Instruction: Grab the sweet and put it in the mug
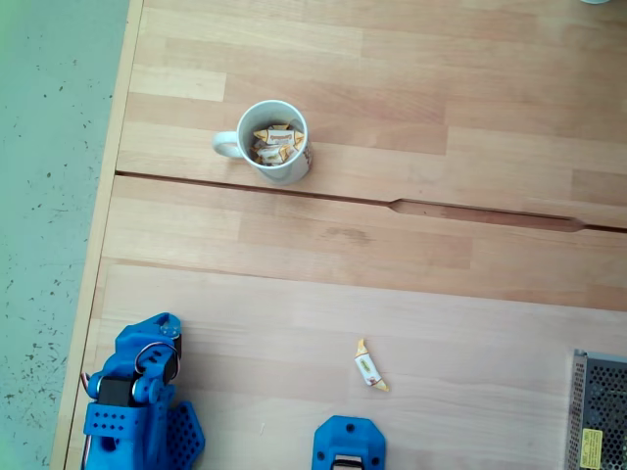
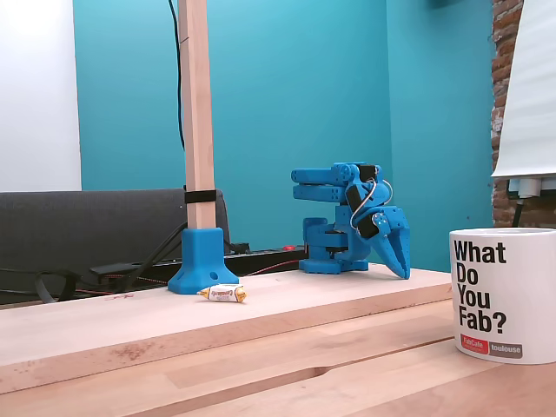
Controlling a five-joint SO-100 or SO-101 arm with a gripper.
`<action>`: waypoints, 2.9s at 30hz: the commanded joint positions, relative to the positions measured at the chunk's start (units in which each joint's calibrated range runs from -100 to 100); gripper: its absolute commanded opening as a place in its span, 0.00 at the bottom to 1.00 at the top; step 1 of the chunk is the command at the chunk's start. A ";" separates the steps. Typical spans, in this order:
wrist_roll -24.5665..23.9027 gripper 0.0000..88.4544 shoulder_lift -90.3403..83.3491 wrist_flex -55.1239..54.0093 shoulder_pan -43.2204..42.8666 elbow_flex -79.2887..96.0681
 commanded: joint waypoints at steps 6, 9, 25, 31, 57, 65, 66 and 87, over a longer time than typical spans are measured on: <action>0.05 0.00 -0.19 -0.06 4.00 -10.97; 0.39 0.00 0.84 0.50 7.26 -18.19; 8.64 0.00 24.08 17.20 21.28 -41.03; 8.79 0.00 33.63 24.70 24.98 -51.82; 19.34 0.00 57.29 24.37 44.95 -65.29; 20.66 0.00 72.27 24.21 50.55 -76.27; 21.20 0.00 74.33 24.21 50.76 -78.14; 36.68 0.00 90.94 24.21 62.38 -99.82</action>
